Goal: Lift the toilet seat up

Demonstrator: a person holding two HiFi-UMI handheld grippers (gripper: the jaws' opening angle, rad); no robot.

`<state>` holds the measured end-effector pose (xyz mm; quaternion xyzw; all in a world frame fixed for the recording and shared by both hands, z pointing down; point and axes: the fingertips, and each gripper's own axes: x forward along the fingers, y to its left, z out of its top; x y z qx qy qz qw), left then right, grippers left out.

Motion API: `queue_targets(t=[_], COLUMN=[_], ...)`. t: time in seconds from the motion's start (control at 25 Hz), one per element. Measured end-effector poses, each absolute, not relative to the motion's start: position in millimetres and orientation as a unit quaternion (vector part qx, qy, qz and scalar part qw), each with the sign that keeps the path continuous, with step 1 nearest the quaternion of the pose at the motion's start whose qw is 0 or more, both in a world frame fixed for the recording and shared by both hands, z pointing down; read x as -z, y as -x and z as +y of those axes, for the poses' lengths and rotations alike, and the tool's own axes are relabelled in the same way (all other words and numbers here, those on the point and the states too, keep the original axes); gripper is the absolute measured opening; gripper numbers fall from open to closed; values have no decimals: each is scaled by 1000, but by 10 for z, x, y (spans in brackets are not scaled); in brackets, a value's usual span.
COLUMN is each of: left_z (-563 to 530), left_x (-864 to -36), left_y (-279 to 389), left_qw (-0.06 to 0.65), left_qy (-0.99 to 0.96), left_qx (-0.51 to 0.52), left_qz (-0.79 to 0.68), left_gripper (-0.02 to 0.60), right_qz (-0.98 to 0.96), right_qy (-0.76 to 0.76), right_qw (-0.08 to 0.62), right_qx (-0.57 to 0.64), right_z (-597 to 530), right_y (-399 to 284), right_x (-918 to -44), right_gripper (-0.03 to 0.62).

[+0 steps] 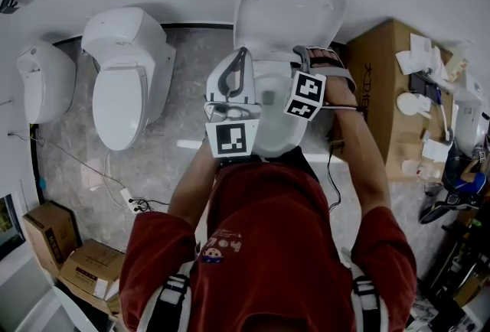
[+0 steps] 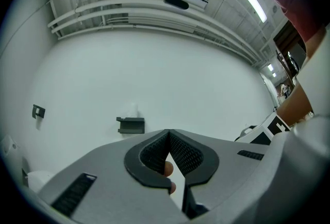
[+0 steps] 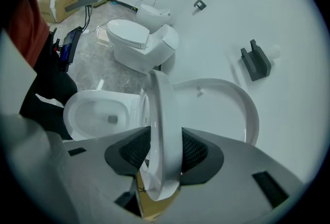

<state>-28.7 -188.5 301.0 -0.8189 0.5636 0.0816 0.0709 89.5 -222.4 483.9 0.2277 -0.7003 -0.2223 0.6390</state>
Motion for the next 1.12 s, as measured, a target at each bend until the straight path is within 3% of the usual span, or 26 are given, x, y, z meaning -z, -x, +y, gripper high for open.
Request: queue_targets(t=[0.16,0.32,0.52,0.88,1.12], left_z=[-1929,-1969,-2036,-2095,-2153], left_x=[-2956,-2996,-2934,-3047,-3029], left_y=[252,198,223,167,195], left_qw=[85,141,74,159,109], left_qy=[821,832,818,831,825], left_qx=[-75,2,-91,38,-27], left_qz=[559,537,563,531,554], left_gripper=[8,8,8,8,8], right_qz=[-701,-701,-701,-696,-697], right_qy=[-230,-229,-230,-231,-233], right_qw=[637,637,636,637,635], right_qx=[223,225,226,237,239], right_z=[-2291,-2373,-2481,-2705,-2842], right_y=[-904,-916,-935,-952,-953], right_x=[-4809,-4793,-4779,-4715,-4703], right_gripper=[154,158,164,176,184])
